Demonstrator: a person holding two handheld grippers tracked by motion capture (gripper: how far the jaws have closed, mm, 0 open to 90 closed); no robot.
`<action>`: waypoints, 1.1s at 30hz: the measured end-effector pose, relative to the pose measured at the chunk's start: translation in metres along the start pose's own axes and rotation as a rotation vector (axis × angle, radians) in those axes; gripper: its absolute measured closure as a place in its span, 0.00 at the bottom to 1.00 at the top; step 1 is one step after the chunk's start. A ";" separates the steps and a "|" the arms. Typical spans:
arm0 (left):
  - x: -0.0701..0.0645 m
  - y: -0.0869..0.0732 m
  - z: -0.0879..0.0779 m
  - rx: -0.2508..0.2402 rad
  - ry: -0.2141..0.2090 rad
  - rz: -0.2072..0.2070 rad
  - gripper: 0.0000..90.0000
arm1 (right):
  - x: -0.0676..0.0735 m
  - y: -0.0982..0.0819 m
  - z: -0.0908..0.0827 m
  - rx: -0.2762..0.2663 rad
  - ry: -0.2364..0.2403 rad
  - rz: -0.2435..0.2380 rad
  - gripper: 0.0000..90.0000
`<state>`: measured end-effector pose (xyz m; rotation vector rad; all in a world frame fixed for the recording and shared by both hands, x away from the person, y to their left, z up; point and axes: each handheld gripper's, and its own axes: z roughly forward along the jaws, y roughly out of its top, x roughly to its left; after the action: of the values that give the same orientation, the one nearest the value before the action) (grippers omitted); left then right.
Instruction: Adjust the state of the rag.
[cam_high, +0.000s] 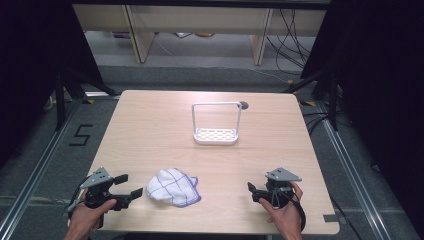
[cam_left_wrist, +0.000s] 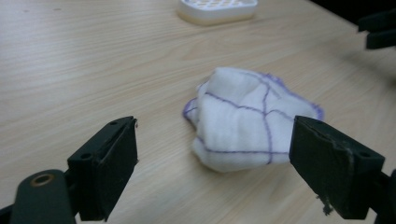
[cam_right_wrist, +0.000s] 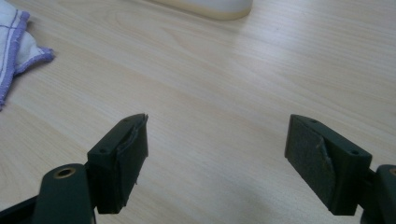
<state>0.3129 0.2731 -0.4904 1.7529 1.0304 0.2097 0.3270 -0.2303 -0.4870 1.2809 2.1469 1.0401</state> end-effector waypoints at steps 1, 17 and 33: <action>-0.001 0.000 0.000 -0.002 -0.016 -0.012 0.16 | -0.001 0.000 0.000 -0.003 0.001 0.000 0.25; -0.039 0.010 0.027 0.051 -0.049 0.156 0.16 | -0.001 0.000 0.001 0.018 0.009 0.029 0.26; -0.096 0.021 0.099 0.194 -0.115 0.410 0.52 | 0.000 -0.001 0.002 0.014 0.027 0.047 0.26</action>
<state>0.3224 0.1340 -0.4860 2.1184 0.6154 0.2676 0.3276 -0.2295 -0.4892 1.3368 2.1577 1.0682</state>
